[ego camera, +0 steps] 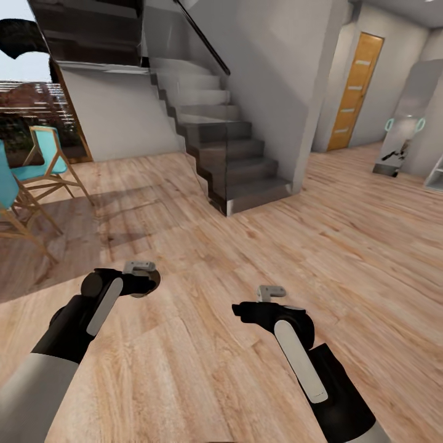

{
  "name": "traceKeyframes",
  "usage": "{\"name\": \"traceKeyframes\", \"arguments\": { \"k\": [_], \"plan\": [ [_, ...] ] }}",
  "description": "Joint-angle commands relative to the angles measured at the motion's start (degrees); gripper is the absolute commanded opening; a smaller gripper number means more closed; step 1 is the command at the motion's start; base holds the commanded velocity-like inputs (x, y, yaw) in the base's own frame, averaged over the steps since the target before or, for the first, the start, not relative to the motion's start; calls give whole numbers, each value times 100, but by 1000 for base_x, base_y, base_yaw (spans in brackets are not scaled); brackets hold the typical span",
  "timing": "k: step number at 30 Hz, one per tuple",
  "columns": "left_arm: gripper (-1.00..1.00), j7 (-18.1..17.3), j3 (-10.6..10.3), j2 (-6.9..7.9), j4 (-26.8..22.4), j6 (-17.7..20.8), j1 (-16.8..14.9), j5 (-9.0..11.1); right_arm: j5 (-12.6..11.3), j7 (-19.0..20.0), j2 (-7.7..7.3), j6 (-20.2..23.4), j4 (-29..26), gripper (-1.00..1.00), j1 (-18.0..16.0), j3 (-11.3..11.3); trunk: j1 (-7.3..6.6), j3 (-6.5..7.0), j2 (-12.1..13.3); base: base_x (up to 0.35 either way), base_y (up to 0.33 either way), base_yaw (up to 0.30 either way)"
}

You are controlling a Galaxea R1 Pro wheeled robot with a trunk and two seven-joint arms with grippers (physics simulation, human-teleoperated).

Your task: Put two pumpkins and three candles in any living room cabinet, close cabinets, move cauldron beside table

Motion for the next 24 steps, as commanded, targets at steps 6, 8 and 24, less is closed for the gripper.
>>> {"name": "traceKeyframes", "arguments": {
  "k": [6,8,24],
  "plan": [
    [-100,58,-14,3,-4,15,-5,40,-49,-60,0,12,-6,100,-5,4,-1,-19,-3,0,184,280],
    [-100,59,-14,2,0,15,-5,41,-52,-60,0,13,-6,100,-5,4,-1,-23,-3,0,207,279],
    [-100,59,-14,3,-3,15,-5,40,-55,-60,0,11,-6,100,-5,4,-1,-60,-3,0,192,280]
  ]
}}
